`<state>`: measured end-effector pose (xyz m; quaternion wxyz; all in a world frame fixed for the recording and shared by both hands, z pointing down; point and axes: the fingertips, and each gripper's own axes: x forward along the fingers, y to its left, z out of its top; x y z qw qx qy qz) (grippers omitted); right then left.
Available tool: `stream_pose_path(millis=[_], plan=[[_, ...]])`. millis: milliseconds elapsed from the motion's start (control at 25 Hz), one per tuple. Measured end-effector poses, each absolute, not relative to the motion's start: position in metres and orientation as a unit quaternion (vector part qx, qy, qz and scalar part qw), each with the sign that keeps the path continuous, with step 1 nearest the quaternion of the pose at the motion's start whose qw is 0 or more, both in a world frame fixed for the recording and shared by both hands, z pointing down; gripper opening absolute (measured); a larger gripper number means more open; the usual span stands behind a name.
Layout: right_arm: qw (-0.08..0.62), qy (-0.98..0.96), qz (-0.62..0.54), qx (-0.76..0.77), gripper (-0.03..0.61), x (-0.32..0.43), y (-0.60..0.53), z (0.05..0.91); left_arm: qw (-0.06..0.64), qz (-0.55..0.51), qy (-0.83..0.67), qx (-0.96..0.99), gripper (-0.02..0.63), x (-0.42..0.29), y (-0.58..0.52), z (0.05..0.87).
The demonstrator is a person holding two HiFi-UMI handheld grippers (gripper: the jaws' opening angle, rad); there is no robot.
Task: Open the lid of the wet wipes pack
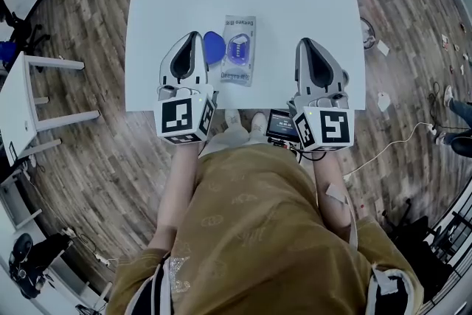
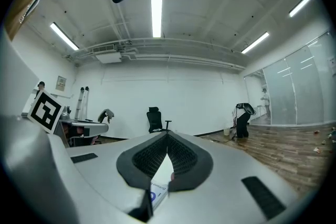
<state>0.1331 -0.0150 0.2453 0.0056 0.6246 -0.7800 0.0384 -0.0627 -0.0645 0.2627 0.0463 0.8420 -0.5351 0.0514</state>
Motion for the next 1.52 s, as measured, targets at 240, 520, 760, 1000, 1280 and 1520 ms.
stream_pose_path(millis=[240,520,760,1000,1280,1520], plan=[[-0.001,-0.768,0.022,0.640,0.011,0.140,-0.009,0.232,0.048,0.037,-0.538,0.841,0.002,-0.066,-0.064,0.241],[-0.004,-0.764,0.021,0.645,0.011,0.141,-0.007,0.232,0.029,0.051,-0.539,0.840,0.002,-0.066,-0.061,0.243],[0.004,-0.760,0.021,0.650,0.011,0.139,-0.012,0.235,0.031,0.045,-0.536,0.843,0.002,-0.067,-0.064,0.244],[0.011,-0.756,0.022,0.654,0.009,0.139,-0.015,0.240,0.024,0.053,-0.534,0.843,0.002,-0.069,-0.065,0.253],[0.015,-0.754,0.026,0.656,0.009,0.139,-0.023,0.246,0.017,0.064,-0.537,0.841,0.002,-0.072,-0.077,0.261],[0.016,-0.753,0.028,0.657,0.009,0.140,-0.025,0.248,0.024,0.063,-0.535,0.842,0.002,-0.072,-0.078,0.264]])
